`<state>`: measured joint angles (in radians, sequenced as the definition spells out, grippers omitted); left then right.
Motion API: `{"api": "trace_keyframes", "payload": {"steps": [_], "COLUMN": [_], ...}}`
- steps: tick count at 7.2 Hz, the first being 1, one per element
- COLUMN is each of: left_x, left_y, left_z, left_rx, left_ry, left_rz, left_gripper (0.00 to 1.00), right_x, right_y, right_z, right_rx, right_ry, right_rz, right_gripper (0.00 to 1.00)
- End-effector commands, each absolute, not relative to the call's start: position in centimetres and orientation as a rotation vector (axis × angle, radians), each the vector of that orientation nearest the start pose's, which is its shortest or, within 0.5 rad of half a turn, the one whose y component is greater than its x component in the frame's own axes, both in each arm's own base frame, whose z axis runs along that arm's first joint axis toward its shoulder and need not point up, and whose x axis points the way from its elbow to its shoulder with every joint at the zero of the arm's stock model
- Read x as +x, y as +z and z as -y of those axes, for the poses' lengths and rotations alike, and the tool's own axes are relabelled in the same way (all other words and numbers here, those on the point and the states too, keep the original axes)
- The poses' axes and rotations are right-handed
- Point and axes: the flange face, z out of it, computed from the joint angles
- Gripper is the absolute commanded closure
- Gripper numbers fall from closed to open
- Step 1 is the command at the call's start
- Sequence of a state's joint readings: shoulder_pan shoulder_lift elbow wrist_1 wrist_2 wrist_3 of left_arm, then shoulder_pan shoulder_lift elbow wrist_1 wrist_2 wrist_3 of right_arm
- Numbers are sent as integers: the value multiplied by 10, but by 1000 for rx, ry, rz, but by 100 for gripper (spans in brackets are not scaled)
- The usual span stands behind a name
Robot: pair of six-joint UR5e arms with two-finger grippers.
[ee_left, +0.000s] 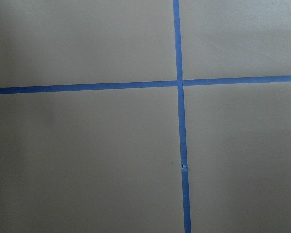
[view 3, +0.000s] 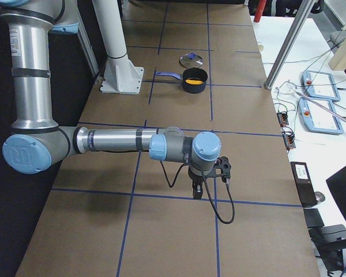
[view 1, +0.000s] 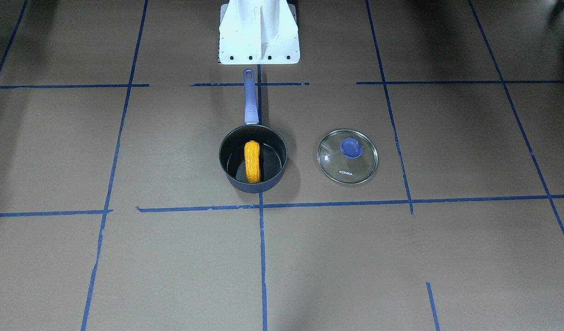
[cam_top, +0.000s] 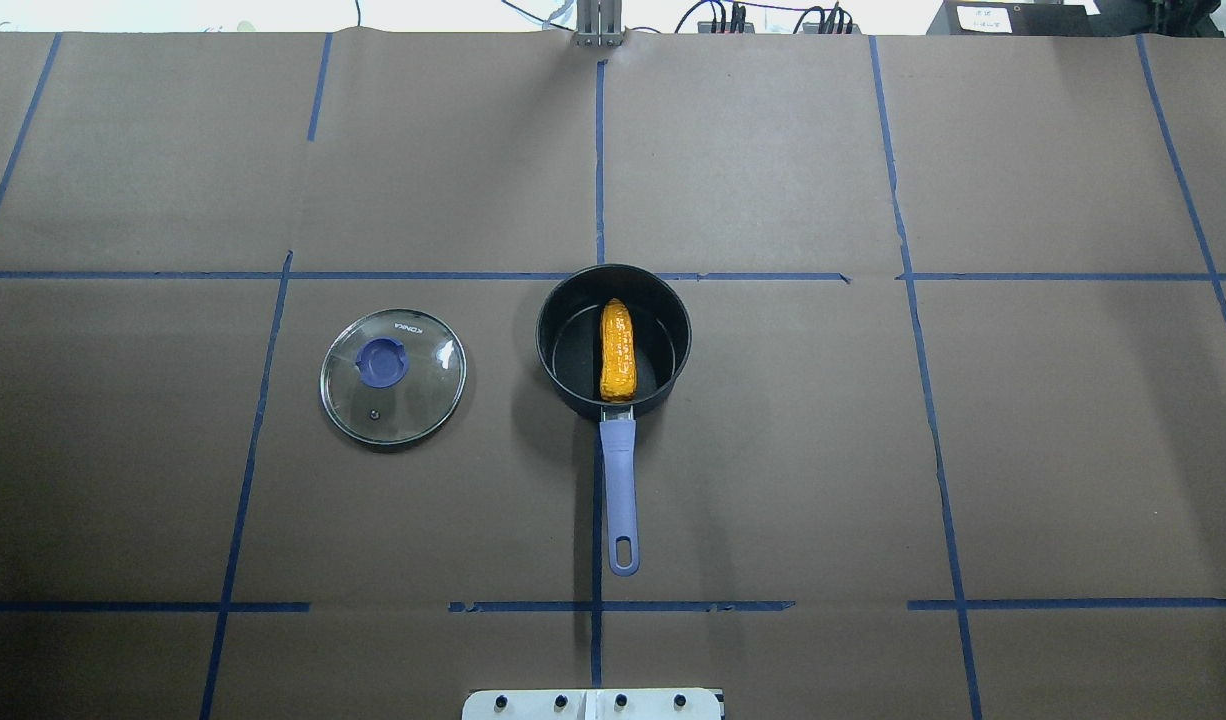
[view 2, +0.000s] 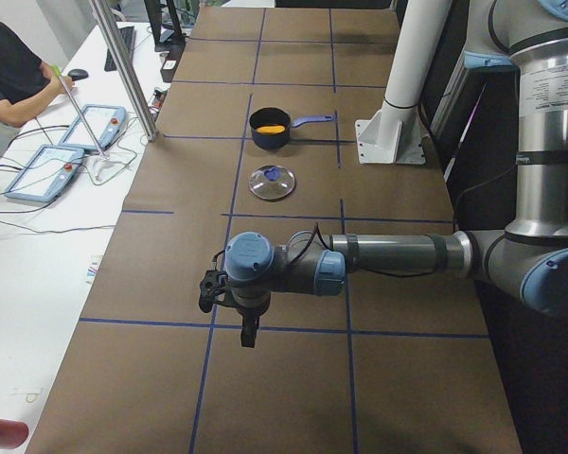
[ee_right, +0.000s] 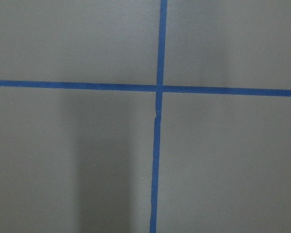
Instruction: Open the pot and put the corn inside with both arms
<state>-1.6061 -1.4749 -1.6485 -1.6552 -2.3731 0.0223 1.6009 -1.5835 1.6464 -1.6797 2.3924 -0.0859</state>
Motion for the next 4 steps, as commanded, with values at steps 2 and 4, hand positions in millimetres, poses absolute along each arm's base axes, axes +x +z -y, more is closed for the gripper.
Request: {"api": "trace_keyframes", "payload": {"steps": [2, 4], "left_x": [-79, -79], "left_y": [657, 656], "left_z": [453, 453], "left_rx": [85, 87], "left_ry": [14, 15], "left_rz": [-781, -780], "left_gripper": [0, 0], "right_x": [85, 85], "right_y": [637, 637], "right_z": [477, 477], "right_rx": [10, 8], "right_ry": [-13, -12], "right_rz": [823, 823], "right_gripper": [0, 0]}}
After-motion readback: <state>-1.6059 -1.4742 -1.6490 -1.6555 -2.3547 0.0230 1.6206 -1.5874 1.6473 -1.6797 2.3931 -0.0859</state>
